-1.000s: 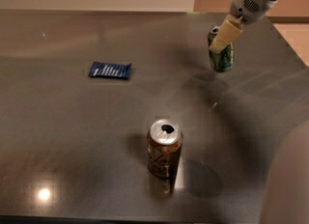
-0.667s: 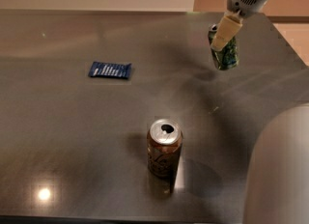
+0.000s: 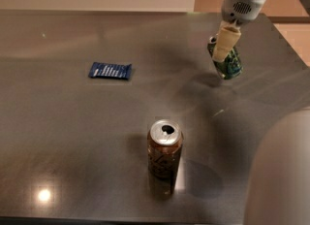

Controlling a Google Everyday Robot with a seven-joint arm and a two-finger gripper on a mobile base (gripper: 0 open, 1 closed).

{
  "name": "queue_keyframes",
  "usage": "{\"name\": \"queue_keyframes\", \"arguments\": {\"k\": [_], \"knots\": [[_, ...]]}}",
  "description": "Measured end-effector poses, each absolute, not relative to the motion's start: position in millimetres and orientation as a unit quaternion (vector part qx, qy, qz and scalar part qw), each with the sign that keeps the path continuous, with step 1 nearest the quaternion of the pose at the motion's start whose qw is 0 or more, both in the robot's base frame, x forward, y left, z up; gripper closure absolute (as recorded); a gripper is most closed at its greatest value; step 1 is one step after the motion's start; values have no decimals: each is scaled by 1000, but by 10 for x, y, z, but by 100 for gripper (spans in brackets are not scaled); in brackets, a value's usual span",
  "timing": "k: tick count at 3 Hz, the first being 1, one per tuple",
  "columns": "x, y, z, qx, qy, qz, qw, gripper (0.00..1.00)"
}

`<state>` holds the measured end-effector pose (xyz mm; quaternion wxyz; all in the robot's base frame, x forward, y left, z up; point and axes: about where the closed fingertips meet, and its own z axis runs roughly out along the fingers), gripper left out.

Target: Knock green can over

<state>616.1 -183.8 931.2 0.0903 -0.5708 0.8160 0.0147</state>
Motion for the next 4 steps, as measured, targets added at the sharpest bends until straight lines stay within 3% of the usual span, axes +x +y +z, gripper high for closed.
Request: {"name": "queue_keyframes", "arguments": {"k": [3,4], "knots": [[5681,-1668,8833,-639,769,10,-4,5],[5785,-1638,8818,-637,770,4,15,0]]}}
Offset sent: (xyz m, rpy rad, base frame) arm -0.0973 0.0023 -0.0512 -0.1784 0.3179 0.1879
